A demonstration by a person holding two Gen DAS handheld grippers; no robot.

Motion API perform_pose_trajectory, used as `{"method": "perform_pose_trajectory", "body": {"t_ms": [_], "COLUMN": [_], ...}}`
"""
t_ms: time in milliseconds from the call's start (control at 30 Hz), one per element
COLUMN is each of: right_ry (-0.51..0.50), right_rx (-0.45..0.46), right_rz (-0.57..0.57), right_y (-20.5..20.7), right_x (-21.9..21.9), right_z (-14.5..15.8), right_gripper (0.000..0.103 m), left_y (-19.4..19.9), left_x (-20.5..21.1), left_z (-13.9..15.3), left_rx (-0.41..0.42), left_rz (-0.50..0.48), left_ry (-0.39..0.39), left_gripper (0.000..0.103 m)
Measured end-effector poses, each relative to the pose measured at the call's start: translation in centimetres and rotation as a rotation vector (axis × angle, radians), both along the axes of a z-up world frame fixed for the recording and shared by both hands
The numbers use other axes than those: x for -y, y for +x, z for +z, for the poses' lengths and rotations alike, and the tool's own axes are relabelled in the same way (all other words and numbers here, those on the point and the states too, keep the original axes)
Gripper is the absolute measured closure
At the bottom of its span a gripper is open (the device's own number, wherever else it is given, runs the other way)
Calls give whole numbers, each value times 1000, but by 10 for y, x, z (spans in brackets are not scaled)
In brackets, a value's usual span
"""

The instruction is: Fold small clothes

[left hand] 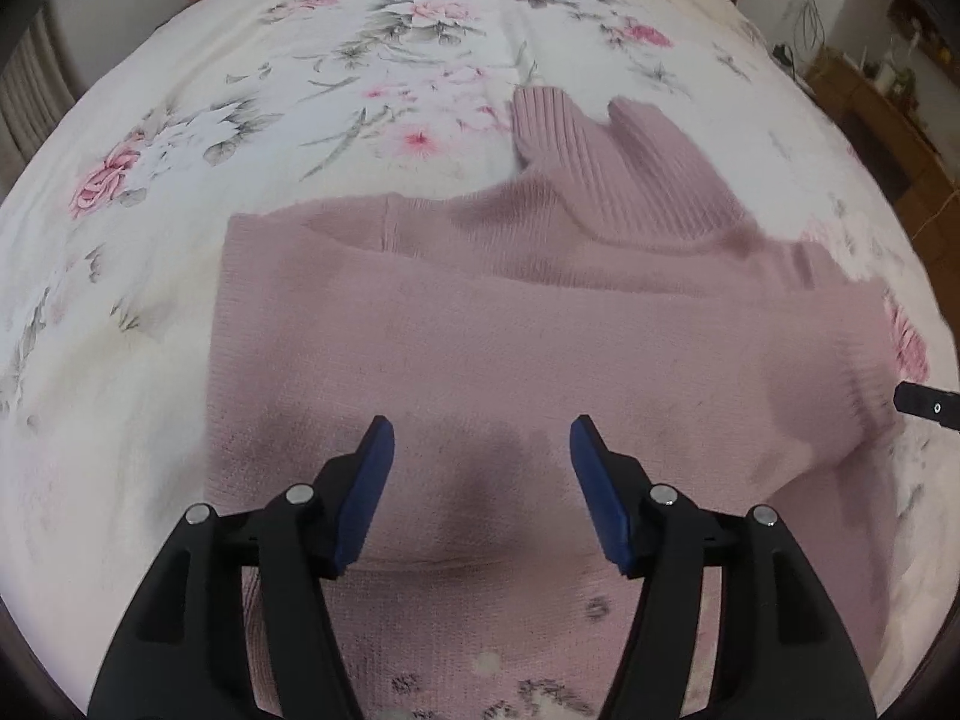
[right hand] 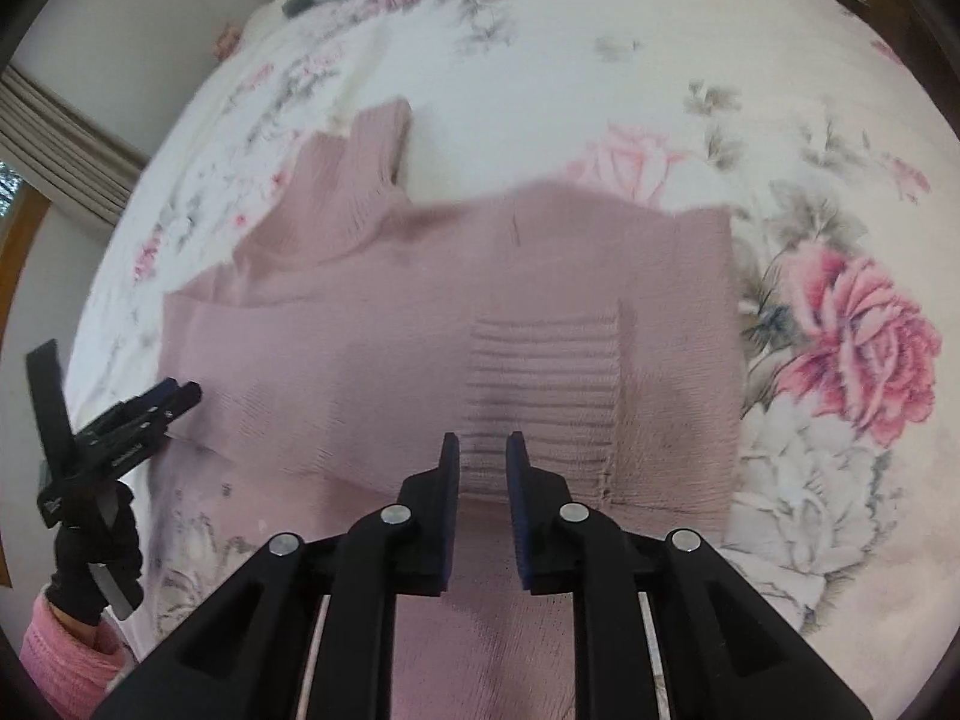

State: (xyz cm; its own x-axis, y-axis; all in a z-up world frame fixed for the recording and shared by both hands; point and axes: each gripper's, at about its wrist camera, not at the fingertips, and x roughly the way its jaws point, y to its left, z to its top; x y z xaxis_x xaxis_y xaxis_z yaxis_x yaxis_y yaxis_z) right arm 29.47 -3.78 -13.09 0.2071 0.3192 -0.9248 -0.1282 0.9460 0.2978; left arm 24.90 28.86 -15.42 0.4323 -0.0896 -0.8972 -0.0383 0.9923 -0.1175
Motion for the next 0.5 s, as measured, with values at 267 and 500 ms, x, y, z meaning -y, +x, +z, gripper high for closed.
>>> {"method": "perform_pose_trajectory", "body": {"t_ms": [267,500], "right_ry": [0,-17], "right_rx": [-45,-71], "right_rz": [-41,-18], "right_y": [-2,4], "right_x": [24,21], "right_z": [-36,-31], "right_gripper": [91,88], "left_y": [-2,1], "left_x": [-28,-25], "left_z": [-26,-17], "left_rx": [-23,-49], "left_rz": [11,15], "left_ry": [-18,-22], "left_gripper": [39,41]}}
